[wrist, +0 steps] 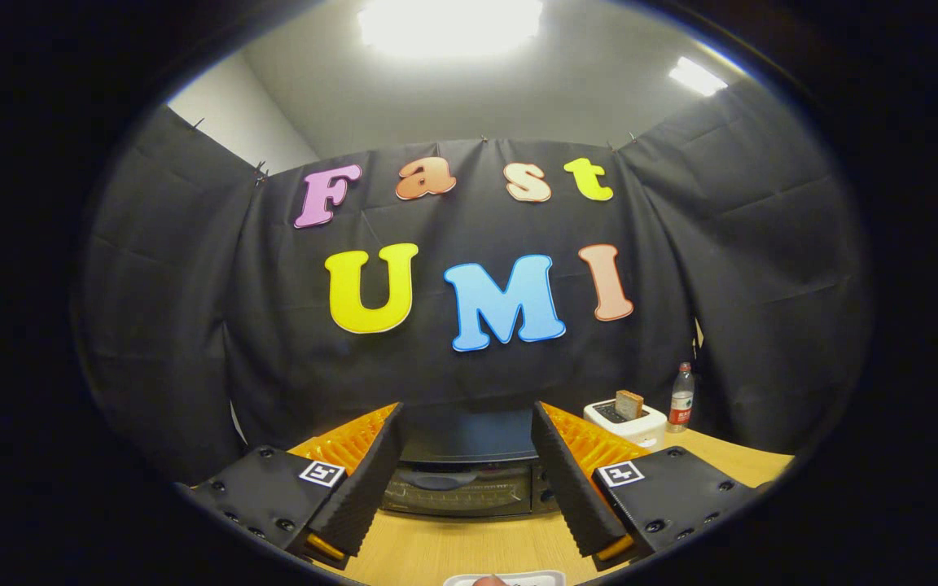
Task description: Open the toaster oven, put the food inside, and close the toaster oven door.
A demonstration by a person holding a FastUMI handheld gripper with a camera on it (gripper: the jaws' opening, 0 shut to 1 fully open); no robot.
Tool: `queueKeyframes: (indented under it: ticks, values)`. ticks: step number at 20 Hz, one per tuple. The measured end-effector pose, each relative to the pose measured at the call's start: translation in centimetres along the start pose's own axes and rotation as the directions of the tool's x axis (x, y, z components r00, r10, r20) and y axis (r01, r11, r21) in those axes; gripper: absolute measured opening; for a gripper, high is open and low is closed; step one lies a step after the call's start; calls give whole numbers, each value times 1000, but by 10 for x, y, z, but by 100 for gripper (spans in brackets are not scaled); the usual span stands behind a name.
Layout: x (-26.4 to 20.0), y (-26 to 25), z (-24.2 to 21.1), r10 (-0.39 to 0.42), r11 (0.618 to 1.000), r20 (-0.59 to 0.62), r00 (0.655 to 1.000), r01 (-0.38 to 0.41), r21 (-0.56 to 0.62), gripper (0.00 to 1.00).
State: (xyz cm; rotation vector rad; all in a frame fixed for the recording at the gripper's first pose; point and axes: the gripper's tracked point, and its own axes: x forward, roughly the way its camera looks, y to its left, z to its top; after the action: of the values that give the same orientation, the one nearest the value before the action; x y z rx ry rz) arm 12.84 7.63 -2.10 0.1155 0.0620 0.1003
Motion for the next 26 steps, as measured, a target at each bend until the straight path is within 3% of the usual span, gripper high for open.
queueKeyframes:
  ticks: [14,26]
  values:
    - [102,33,-84,55,998,-154,987,-55,3,97]
    - [142,31,-161,-8,999,-295,955,-5,-44,97]
